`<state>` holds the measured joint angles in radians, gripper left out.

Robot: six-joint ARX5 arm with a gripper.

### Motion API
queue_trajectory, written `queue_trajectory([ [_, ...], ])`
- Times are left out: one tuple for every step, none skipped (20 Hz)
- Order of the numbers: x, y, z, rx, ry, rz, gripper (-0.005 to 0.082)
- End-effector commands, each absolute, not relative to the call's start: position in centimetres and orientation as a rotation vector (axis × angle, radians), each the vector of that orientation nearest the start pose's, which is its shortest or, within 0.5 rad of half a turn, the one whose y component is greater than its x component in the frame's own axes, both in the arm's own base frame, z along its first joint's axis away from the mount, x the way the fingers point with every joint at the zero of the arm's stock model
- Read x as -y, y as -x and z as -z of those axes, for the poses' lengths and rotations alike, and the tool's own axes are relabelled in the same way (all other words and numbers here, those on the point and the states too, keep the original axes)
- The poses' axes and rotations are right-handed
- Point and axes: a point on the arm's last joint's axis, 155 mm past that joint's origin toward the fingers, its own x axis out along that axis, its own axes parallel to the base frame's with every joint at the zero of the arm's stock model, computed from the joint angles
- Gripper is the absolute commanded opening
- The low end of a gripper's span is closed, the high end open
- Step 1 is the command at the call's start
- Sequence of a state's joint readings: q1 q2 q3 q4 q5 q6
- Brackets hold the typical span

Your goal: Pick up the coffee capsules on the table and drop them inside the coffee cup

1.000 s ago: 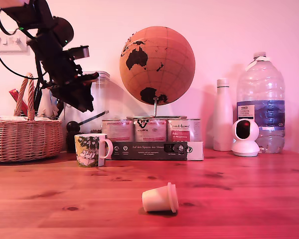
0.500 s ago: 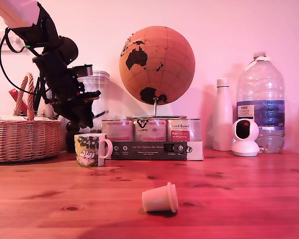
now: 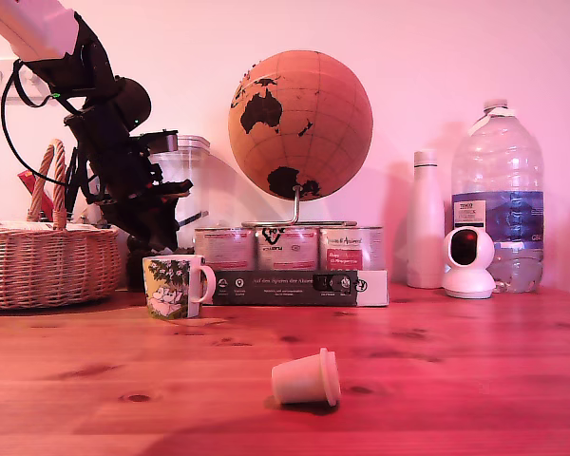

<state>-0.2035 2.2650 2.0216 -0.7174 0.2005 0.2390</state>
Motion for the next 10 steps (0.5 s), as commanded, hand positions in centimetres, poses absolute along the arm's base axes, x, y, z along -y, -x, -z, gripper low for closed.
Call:
queue_trajectory([
  [15.97, -56.81, -9.10, -0.919, -0.226, 0.499, 0.0442],
  [16.07, -56.87, -9.17, -0.914, -0.227, 0.505, 0.0613],
  [16.09, -57.00, -9.26, -0.906, -0.231, 0.506, 0.0706],
  [16.12, -57.10, -9.36, -0.901, -0.232, 0.506, 0.0720],
  [16.14, -57.17, -9.44, -0.896, -0.232, 0.507, 0.0720],
  [16.14, -57.20, -9.45, -0.895, -0.233, 0.507, 0.0719],
  [16.14, -57.23, -9.48, -0.894, -0.233, 0.507, 0.0708],
  [16.15, -57.19, -9.46, -0.895, -0.233, 0.507, 0.0706],
  [16.27, -57.15, -9.48, -0.892, -0.236, 0.517, 0.0706],
  [16.30, -57.11, -9.55, -0.892, -0.235, 0.519, 0.0699],
])
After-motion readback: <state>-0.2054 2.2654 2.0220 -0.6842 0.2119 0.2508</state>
